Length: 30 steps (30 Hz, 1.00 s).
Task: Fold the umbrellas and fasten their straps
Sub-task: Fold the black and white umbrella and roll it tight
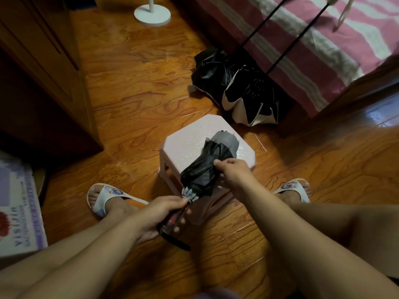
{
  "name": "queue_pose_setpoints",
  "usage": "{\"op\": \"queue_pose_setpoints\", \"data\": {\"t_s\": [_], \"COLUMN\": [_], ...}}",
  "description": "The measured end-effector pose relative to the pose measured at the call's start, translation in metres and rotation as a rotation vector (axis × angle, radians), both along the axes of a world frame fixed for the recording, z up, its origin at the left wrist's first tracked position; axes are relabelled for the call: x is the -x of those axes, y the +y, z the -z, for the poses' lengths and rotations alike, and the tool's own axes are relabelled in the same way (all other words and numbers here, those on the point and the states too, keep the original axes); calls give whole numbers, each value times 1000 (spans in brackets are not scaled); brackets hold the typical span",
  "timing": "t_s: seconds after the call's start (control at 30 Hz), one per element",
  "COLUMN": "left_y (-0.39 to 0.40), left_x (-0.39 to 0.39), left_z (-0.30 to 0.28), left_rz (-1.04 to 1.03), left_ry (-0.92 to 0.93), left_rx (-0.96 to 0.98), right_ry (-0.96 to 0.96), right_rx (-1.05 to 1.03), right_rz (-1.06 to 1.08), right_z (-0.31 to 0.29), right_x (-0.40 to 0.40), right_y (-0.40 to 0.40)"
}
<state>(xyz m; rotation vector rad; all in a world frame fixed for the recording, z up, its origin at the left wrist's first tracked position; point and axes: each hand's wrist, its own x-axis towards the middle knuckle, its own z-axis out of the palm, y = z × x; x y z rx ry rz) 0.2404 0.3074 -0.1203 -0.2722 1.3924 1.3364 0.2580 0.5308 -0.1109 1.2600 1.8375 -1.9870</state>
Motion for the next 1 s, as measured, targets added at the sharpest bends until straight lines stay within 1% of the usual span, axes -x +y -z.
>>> {"op": "queue_pose_setpoints", "data": {"t_s": [0.07,0.17,0.27,0.33,0.43,0.47,0.5,0.53,0.6,0.67,0.73,0.8,0.83,0.9,1.0], "left_y": [-1,2,2,-2,-8,-10,-12,-14,-14,-12,-12,-11,-10,-7,-4], "left_x": [4,2,-7,-6,5,7,8,9,11,13,16,15,14,12,7], "left_z": [8,10,12,11,14,16,21,25,26,23,20,18,19,22,22], "left_rz": [92,180,314,395,548,569,536,459,272,160,139,176,187,198,186], "left_ry": [204,637,1080,1264,1433,1443,1417,1357,1176,968,776,623,589,581,672], "left_rx": [152,323,505,559,581,557,508,455,375,311,231,156,144,160,190], "right_ry": [13,60,80,85,85,82,81,85,106,119,106,90,89,103,72], "right_rx": [-31,-44,44,91,169,177,174,164,132,122,166,194,190,158,61], "right_rz": [22,56,48,48,82,93,102,107,101,95,127,135,129,120,110], "right_z": [8,9,11,11,12,13,13,12,9,7,9,13,15,20,25], "right_x": [0,-2,-1,1,2,3,3,3,3,-2,-11,-17,-18,-17,-12], "right_y": [-5,-7,-6,-4,-6,-6,-7,-7,-3,3,8,10,10,9,5]}}
